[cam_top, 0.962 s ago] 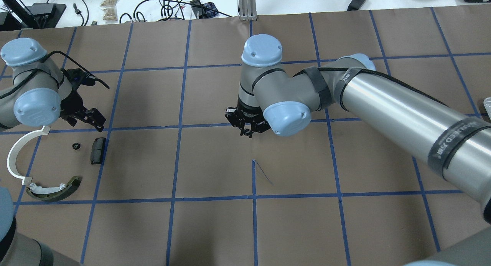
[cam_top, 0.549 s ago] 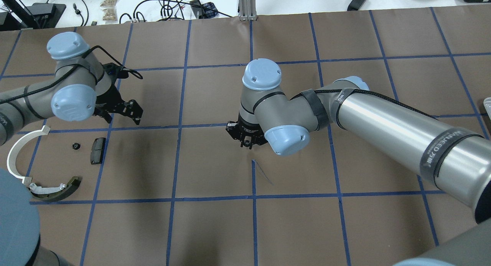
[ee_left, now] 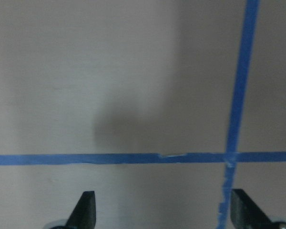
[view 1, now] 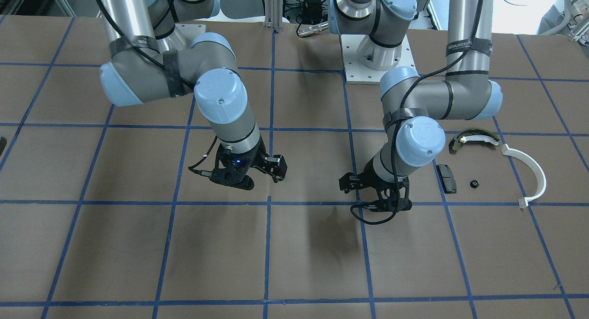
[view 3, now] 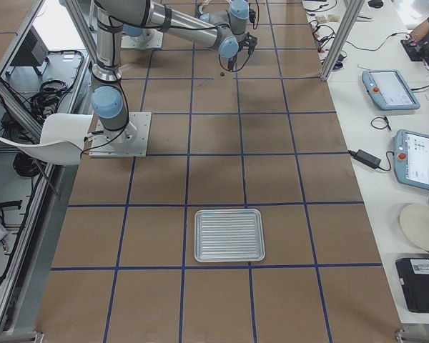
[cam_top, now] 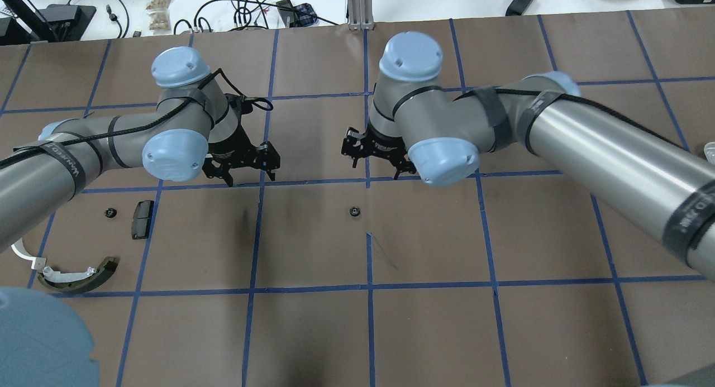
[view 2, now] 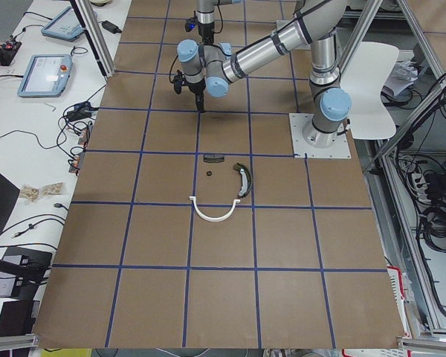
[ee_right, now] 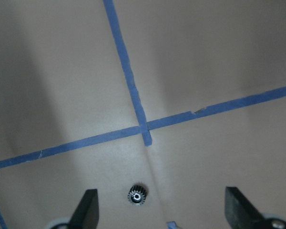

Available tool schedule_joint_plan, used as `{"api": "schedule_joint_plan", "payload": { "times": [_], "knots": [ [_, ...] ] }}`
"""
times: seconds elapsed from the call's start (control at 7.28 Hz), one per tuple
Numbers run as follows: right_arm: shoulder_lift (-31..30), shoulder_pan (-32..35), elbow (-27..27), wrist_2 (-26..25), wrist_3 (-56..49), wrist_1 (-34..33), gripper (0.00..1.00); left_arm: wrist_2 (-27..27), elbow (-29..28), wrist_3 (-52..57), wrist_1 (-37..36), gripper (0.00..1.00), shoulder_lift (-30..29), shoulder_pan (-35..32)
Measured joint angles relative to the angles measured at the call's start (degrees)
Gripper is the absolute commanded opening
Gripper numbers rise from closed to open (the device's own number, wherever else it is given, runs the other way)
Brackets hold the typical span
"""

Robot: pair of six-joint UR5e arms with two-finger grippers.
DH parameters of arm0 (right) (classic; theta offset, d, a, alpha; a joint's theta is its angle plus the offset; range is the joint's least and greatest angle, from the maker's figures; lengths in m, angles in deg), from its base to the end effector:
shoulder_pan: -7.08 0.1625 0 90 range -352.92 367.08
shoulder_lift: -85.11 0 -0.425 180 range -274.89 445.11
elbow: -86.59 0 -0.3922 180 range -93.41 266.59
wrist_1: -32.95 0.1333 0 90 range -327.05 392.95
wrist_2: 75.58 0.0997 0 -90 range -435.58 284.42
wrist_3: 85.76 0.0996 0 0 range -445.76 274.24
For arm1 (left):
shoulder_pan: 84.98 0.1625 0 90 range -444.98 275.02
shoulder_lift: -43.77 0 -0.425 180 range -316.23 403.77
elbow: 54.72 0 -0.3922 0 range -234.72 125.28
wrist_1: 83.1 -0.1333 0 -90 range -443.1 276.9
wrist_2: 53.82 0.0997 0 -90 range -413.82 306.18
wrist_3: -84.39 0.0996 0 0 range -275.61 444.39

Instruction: Place bearing gear from tray to pile

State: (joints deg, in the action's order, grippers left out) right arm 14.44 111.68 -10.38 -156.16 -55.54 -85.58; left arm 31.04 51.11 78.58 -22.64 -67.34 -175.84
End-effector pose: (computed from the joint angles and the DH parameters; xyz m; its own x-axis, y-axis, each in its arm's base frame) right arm 0.2949 -0.5388 0.2955 -0.9503 0.2665 -0.1609 0.2620 0.9638 0.0487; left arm -0.1505 -0.5504 0.2121 -0.9924 -0.0970 0.0753 -0.0860 0.9868 0.1371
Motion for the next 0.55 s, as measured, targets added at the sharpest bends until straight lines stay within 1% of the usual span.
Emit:
{"api": "schedule_joint_plan", "payload": {
  "times": [0.27,0.55],
  "knots": [
    [-6.97,-9.25,3.10,-1.04,-12.04,13.31,1.00,-3.19,-0.10,-6.89,-2.61,1.00,-0.43,-8.25],
    [-14.22,-15.40,3.63,-4.11,-21.54,24.72,1.00,-3.90,-0.36,-15.07,-7.02,1.00,-1.56,-15.84]
  ]
}}
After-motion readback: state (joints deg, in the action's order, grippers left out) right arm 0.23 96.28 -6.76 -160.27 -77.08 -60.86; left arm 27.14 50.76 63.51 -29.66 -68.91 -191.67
